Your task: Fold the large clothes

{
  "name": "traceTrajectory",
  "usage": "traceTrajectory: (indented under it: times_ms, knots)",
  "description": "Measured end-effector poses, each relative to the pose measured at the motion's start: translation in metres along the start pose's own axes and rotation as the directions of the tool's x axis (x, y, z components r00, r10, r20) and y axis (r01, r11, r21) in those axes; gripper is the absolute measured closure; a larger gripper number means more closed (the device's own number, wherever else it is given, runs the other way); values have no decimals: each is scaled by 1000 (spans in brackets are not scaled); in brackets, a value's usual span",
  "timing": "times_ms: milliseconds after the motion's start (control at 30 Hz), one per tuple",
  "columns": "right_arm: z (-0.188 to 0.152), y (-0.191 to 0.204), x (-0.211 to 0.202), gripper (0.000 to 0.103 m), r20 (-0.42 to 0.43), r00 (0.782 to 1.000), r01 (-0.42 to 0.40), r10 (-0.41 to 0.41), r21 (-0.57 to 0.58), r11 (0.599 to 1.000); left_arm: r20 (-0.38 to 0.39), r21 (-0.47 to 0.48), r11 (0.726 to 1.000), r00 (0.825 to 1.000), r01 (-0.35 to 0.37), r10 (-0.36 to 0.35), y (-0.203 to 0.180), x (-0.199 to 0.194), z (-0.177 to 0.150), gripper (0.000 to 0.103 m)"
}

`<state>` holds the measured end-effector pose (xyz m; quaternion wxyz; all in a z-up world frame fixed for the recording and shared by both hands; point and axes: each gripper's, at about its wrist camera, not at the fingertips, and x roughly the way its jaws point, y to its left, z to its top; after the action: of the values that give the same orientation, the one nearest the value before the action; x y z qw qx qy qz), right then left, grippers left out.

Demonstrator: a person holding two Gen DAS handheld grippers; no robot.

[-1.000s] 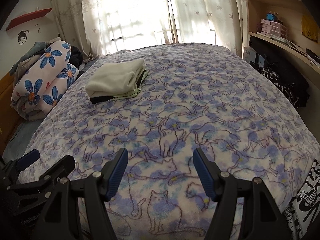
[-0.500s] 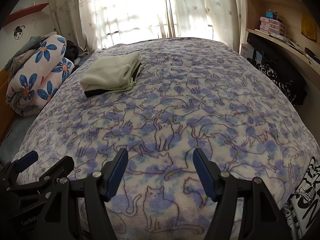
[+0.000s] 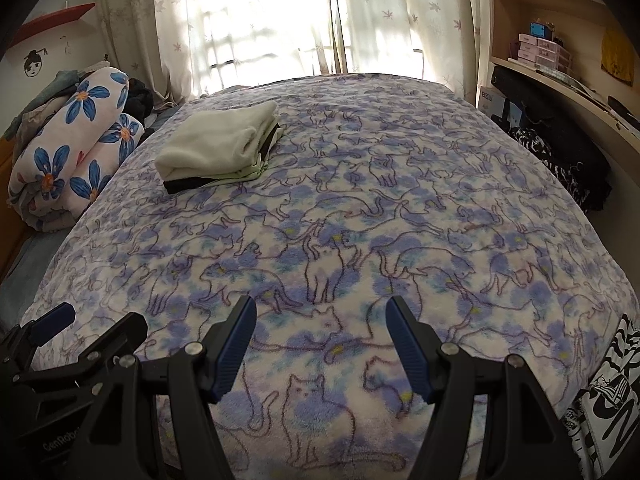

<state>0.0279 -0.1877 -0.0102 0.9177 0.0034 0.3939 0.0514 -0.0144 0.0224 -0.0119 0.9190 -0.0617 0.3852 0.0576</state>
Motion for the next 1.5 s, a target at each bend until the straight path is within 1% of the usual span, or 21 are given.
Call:
traceTrajectory:
  times_ms: [267, 1167, 1500]
  knots:
    - [-2, -4, 4, 35, -8, 1000, 3, -3, 7, 1000, -19, -4, 1000, 1000, -2, 2, -1, 9, -5, 2]
    - [-2, -3, 5, 35, -9, 1000, 0, 0, 4, 1000, -29, -2, 1000, 1000, -5, 5, 0, 10, -6, 2]
    - [-2, -2, 5, 35, -11, 1000, 2, -2, 3, 1000, -46, -9, 1000, 999, 0, -1, 2, 11, -10, 2]
